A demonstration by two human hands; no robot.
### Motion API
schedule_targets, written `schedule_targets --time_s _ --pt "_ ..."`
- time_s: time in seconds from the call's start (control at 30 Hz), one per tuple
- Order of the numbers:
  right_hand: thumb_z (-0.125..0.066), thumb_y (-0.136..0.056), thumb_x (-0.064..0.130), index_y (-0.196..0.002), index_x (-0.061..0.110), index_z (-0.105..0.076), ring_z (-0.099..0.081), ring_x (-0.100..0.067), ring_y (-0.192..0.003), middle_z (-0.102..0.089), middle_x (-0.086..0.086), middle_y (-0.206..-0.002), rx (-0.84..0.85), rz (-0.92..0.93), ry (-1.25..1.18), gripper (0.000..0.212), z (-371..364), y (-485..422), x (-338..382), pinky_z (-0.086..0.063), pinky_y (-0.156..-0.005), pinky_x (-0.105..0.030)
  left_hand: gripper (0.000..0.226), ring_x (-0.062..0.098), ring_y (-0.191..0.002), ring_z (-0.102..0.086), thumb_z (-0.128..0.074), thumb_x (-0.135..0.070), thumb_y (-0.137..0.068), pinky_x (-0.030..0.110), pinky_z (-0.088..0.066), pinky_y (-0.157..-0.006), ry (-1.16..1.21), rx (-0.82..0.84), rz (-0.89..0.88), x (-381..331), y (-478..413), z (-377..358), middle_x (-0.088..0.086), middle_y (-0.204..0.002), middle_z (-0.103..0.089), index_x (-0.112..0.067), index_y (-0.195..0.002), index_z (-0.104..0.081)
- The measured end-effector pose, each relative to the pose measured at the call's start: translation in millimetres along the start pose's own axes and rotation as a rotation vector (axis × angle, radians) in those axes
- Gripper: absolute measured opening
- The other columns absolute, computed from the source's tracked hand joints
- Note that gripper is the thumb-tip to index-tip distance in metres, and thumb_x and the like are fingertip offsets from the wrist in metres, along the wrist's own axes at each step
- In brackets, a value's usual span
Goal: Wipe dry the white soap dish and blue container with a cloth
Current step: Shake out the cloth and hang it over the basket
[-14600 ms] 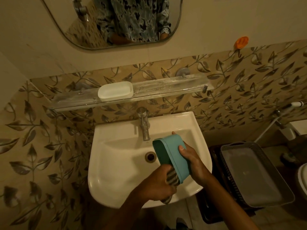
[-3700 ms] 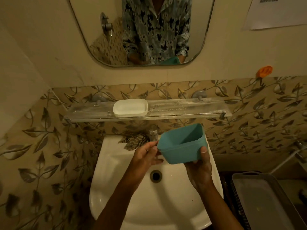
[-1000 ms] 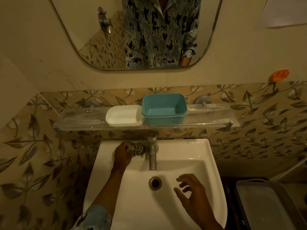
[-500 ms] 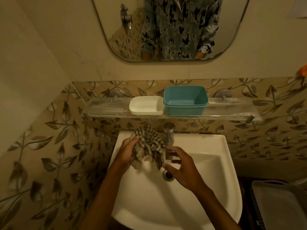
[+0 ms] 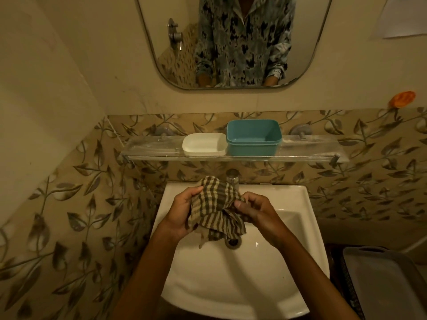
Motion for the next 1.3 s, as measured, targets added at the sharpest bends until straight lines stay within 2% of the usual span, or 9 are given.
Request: schedule_targets --time_s 0.13,0.23,0.4,0.63,0.8,0.9,1.03,1.17,1.3 --pt "-0.056 -0.093 0.019 -0.081 0.008 -0.054 -0.063 -0.026 -0.059 -0.064 -0.014 -0.066 -0.134 0.033 -0.07 0.017 16.0 4.5 23.9 -0.054 -0.056 -0.034 0.019 0.019 -0.09 -0.065 -0.05 -0.029 -0.094 0.032 -0.05 -0.078 -0.686 -0.192 -0.023 4.7 -8.4 26.7 0.007 -0.098 -0.07 -0.02 -0.098 -0.066" --pt "-0.058 -0.093 0.018 -0.078 0.009 -0.052 -0.054 -0.022 -0.048 -0.061 -0.01 -0.056 -0.167 0.052 0.078 0.018 23.2 5.7 35.5 -0.046 -0.05 -0.029 0.021 0.017 -0.098 -0.063 -0.062 -0.028 -0.088 0.034 -0.05 -0.087 -0.981 -0.146 -0.02 18.5 -6.3 21.6 0.002 -0.102 -0.067 -0.024 -0.109 -0.06" --pt "-0.062 -0.09 0.025 -0.075 0.01 -0.058 -0.053 -0.014 -0.047 -0.057 0.001 -0.049 -0.181 0.067 0.32 0.021 19.6 12.4 56.1 -0.045 -0.05 -0.02 0.086 0.006 -0.118 -0.045 -0.081 -0.047 -0.063 0.032 -0.043 -0.095 -1.115 0.027 -0.22 35.3 6.3 -35.1 -0.014 -0.132 -0.045 -0.039 -0.134 -0.035" --pt "-0.069 -0.084 0.026 -0.062 0.0 -0.061 -0.049 -0.01 -0.037 -0.058 -0.005 -0.046 -0.369 0.155 0.505 0.035 39.4 24.4 102.5 -0.039 -0.042 -0.018 0.01 0.009 -0.082 -0.065 -0.058 -0.02 -0.091 0.013 -0.047 -0.064 -1.048 -0.087 -0.564 12.1 10.1 -84.3 -0.004 -0.09 -0.068 -0.018 -0.099 -0.063" --pt "-0.07 -0.082 0.039 -0.047 0.013 -0.056 -0.043 -0.011 -0.033 -0.049 0.001 -0.037 -0.41 0.125 0.61 0.046 73.7 42.9 112.5 -0.038 -0.043 -0.018 0.033 0.012 -0.065 -0.056 -0.057 -0.032 -0.092 0.027 -0.041 -0.06 -1.117 0.2 -0.54 6.1 7.7 -96.5 0.01 -0.07 -0.061 -0.003 -0.078 -0.061" --pt "-0.06 -0.083 0.056 -0.049 0.008 -0.055 -0.044 -0.012 -0.036 -0.045 0.004 -0.036 -0.355 0.052 0.787 0.059 81.0 47.6 106.6 -0.041 -0.052 -0.025 0.047 0.022 -0.069 -0.062 -0.054 -0.05 -0.085 0.038 -0.047 -0.064 -1.165 0.241 -0.536 -1.5 7.1 -97.1 0.013 -0.075 -0.066 -0.005 -0.08 -0.065" --pt "-0.059 -0.066 0.076 -0.062 0.006 -0.062 -0.058 -0.022 -0.056 -0.061 -0.006 -0.059 -0.284 -0.014 0.81 0.071 83.1 54.0 94.4 -0.045 -0.059 -0.035 0.025 0.003 -0.061 -0.053 -0.058 -0.036 -0.09 0.029 -0.042 -0.061 -1.207 0.207 -0.551 -11.1 8.9 -102.0 -0.01 -0.064 -0.056 -0.027 -0.067 -0.058" --pt "-0.082 -0.063 0.046 -0.064 0.021 -0.068 -0.067 -0.011 -0.066 -0.07 0.002 -0.068 -0.102 0.003 0.865 0.029 78.8 66.8 92.5 -0.052 -0.056 -0.036 0.012 0.012 -0.072 -0.061 -0.063 -0.032 -0.087 0.036 -0.049 -0.069 -1.214 0.242 -0.526 -11.1 8.8 -110.2 -0.003 -0.075 -0.064 -0.026 -0.076 -0.062" --pt "-0.077 -0.077 0.022 -0.064 0.026 -0.06 -0.053 0.0 -0.057 -0.057 0.011 -0.062 -0.173 0.165 0.896 0.022 91.0 85.2 105.2 -0.042 -0.056 -0.025 0.014 0.014 -0.073 -0.062 -0.064 -0.033 -0.087 0.036 -0.05 -0.071 -1.237 0.324 -0.521 -9.9 7.9 -121.4 0.001 -0.076 -0.066 -0.022 -0.078 -0.064"
Point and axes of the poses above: each hand's wrist, its own y-axis away from the middle knuckle, its own z-axis out of the back of the hand, x = y × z, the point moved 9 cm from there along -y, towards the middle knuckle
